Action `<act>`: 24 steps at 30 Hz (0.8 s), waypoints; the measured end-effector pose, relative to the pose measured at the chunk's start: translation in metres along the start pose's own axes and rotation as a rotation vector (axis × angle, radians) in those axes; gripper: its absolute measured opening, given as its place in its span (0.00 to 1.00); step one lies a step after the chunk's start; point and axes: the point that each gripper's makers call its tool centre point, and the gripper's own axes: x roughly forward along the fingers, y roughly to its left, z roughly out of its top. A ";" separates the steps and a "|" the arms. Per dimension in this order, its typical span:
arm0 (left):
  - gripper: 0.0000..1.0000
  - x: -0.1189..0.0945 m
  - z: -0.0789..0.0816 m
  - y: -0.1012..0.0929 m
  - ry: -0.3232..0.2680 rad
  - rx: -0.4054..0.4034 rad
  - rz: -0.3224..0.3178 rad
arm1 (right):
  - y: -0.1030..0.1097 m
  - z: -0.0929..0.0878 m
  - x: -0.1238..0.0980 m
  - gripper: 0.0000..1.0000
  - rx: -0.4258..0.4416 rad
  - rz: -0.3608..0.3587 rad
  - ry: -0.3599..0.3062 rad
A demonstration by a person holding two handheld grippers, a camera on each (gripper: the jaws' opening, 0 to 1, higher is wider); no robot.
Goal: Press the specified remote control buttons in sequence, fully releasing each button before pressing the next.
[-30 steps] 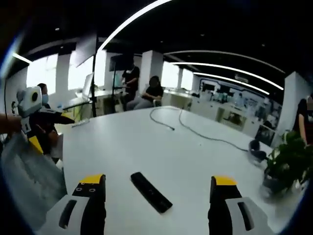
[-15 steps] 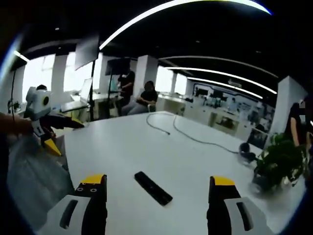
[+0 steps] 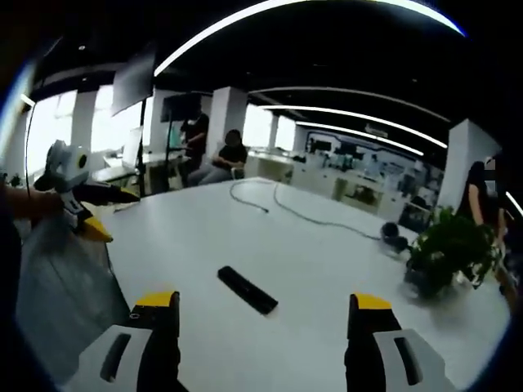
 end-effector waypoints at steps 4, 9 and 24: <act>0.94 0.000 0.000 0.001 0.000 -0.001 0.005 | 0.000 -0.004 -0.009 0.84 0.016 -0.014 0.005; 0.94 -0.001 0.001 0.002 -0.005 -0.005 0.010 | -0.001 -0.007 -0.020 0.85 0.017 -0.023 -0.003; 0.94 -0.002 0.003 0.001 -0.019 -0.002 0.026 | -0.011 -0.001 -0.031 0.82 0.021 -0.062 -0.094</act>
